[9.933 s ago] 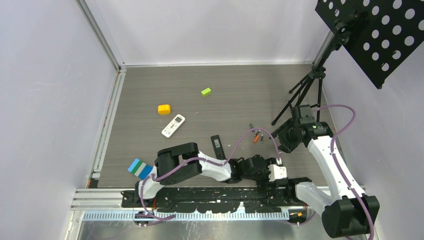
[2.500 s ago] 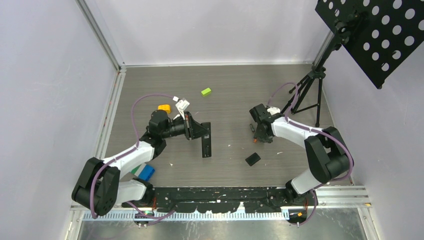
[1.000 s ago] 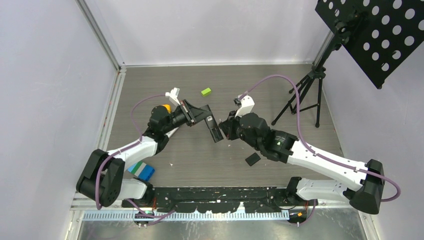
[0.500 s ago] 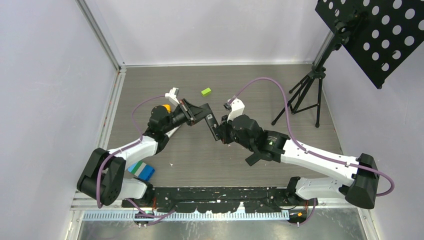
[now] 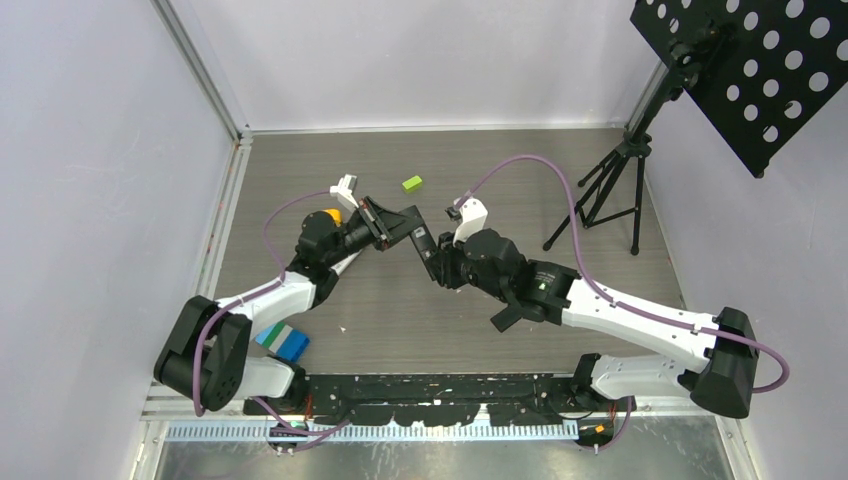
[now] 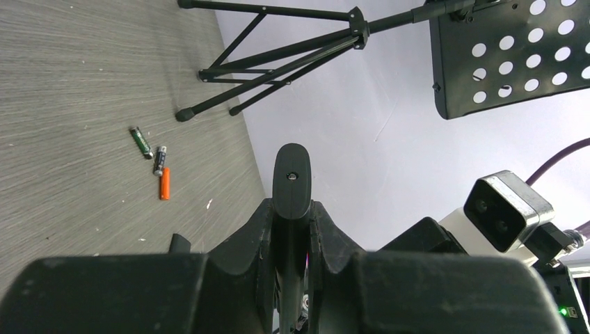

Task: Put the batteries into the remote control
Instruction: Load the battery into the remote control, then adjust the battery at the center of the board.

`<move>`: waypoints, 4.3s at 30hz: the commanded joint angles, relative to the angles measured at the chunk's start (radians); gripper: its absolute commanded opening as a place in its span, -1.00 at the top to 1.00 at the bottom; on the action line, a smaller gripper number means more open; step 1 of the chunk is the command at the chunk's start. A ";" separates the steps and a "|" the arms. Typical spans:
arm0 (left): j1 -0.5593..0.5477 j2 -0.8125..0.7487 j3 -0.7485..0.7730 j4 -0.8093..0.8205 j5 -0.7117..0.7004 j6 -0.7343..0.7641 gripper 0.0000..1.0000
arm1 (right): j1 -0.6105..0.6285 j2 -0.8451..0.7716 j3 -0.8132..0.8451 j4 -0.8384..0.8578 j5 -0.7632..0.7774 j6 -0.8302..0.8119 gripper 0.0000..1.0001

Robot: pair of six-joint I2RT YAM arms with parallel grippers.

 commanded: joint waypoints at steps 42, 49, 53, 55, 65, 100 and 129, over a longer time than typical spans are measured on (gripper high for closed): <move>-0.004 -0.136 0.028 0.022 -0.121 0.022 1.00 | 0.006 -0.218 -0.190 0.229 0.030 0.769 -0.60; -0.004 -0.159 0.020 0.009 -0.116 -0.010 1.00 | 0.006 -0.173 -0.273 0.506 -0.008 0.808 -0.61; -0.004 -0.170 0.002 0.007 -0.126 -0.034 1.00 | 0.006 -0.144 -0.273 0.592 -0.005 0.823 -0.61; -0.004 -0.174 -0.006 0.016 -0.127 -0.044 1.00 | 0.003 -0.135 -0.270 0.604 0.006 0.822 -0.61; -0.004 -0.193 -0.045 0.075 -0.099 -0.057 1.00 | -0.032 -0.079 -0.264 0.642 0.012 0.842 -0.58; -0.002 -0.125 -0.050 0.124 -0.084 -0.093 1.00 | -0.071 -0.108 -0.320 0.694 -0.007 0.740 -0.49; 0.035 -0.172 -0.054 -0.191 0.141 0.479 1.00 | -0.456 0.112 -0.164 -0.374 0.188 0.471 -0.12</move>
